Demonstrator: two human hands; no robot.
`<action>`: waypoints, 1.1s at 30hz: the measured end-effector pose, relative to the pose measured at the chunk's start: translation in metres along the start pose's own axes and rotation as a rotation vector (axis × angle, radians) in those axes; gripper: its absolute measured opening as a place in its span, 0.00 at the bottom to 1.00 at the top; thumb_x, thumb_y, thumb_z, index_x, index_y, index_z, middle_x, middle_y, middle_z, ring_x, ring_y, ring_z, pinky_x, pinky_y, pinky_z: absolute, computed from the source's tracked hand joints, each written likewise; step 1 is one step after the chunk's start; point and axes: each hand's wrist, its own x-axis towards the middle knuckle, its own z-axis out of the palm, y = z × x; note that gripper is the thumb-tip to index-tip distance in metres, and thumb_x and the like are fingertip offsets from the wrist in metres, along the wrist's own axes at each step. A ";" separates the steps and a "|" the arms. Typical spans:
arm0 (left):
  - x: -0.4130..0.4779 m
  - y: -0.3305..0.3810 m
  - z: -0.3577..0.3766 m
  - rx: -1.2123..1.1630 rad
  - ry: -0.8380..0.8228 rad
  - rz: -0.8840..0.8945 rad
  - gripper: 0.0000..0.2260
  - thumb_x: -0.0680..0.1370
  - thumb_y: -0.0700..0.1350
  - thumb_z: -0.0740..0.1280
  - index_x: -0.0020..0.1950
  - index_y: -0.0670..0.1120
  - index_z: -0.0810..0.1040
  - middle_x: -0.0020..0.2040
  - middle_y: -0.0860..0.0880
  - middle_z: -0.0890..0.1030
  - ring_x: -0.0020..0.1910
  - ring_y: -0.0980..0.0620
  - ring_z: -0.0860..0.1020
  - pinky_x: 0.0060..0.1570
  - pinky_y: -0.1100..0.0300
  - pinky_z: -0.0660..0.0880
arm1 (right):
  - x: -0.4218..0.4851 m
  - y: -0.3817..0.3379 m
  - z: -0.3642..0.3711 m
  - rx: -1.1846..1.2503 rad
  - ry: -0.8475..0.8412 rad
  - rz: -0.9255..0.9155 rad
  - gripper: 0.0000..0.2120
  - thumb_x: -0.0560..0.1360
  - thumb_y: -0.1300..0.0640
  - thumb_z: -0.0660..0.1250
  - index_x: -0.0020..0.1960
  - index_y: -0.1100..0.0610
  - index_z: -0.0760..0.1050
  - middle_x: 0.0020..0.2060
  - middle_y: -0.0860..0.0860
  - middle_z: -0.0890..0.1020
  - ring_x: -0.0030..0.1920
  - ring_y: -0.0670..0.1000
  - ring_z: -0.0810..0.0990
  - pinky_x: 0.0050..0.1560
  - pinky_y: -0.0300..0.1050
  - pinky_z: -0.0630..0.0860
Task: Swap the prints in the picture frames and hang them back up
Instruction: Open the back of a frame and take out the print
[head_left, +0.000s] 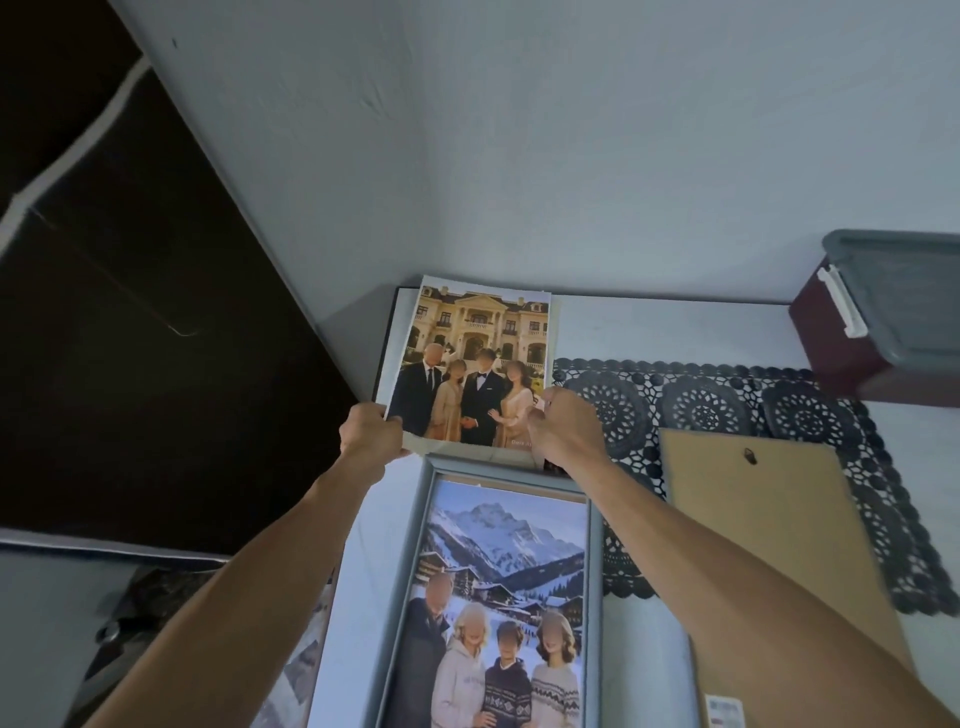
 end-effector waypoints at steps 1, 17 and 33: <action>-0.002 -0.001 0.001 -0.007 -0.002 0.005 0.05 0.80 0.36 0.66 0.45 0.44 0.73 0.52 0.40 0.77 0.48 0.42 0.81 0.43 0.51 0.83 | 0.000 0.000 0.000 0.012 0.004 -0.018 0.14 0.80 0.55 0.65 0.64 0.60 0.77 0.58 0.57 0.82 0.58 0.57 0.81 0.59 0.51 0.77; -0.024 -0.002 0.028 0.707 0.016 0.366 0.16 0.81 0.48 0.65 0.65 0.42 0.72 0.59 0.40 0.73 0.42 0.46 0.76 0.39 0.57 0.73 | 0.002 0.034 -0.002 0.041 0.052 -0.047 0.08 0.77 0.59 0.68 0.54 0.59 0.82 0.50 0.57 0.82 0.46 0.55 0.81 0.45 0.47 0.81; -0.087 0.022 0.083 0.549 -0.131 0.725 0.11 0.82 0.47 0.61 0.61 0.46 0.76 0.56 0.45 0.78 0.50 0.46 0.78 0.53 0.48 0.78 | -0.025 0.066 -0.042 0.198 0.073 -0.155 0.13 0.81 0.62 0.61 0.62 0.59 0.79 0.57 0.51 0.83 0.54 0.49 0.81 0.57 0.39 0.75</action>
